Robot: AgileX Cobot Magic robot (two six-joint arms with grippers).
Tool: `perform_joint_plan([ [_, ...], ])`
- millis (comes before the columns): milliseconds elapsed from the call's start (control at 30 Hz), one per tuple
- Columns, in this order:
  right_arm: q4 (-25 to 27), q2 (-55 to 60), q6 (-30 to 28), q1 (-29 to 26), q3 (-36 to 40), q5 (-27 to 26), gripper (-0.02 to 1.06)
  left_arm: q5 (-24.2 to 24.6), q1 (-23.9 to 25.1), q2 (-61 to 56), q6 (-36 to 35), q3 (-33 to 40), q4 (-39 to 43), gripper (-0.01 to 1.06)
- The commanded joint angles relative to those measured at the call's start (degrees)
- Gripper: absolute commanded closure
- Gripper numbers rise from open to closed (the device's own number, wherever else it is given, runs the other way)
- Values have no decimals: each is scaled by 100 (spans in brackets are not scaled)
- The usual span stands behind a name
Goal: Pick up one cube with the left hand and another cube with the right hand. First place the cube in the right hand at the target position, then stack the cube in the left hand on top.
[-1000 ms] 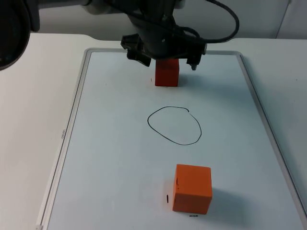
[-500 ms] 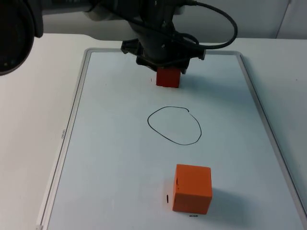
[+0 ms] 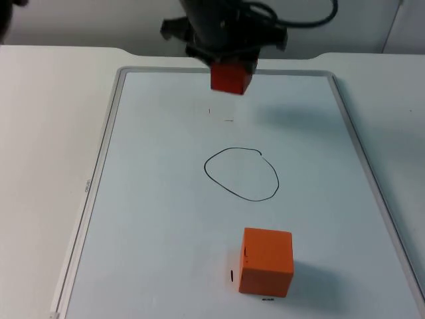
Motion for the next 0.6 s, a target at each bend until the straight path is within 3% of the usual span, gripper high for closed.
perform_joint_plan([
  [0,16,-20,3,-34,25,-44,0,426,-24,-703,505,-15,-133,93],
  [33,16,-20,3,-34,25,-44,0,426,-24,-703,505,-15,-133,93],
  [300,16,-20,3,-34,25,-44,0,1749,-24,-1938,1395,5,-258,93],
  [500,16,-20,3,-34,25,-44,0,2012,-24,-2458,1563,5,-350,93],
  [567,16,-20,3,-34,25,-44,0,2177,-24,-2706,1815,5,-719,93],
])
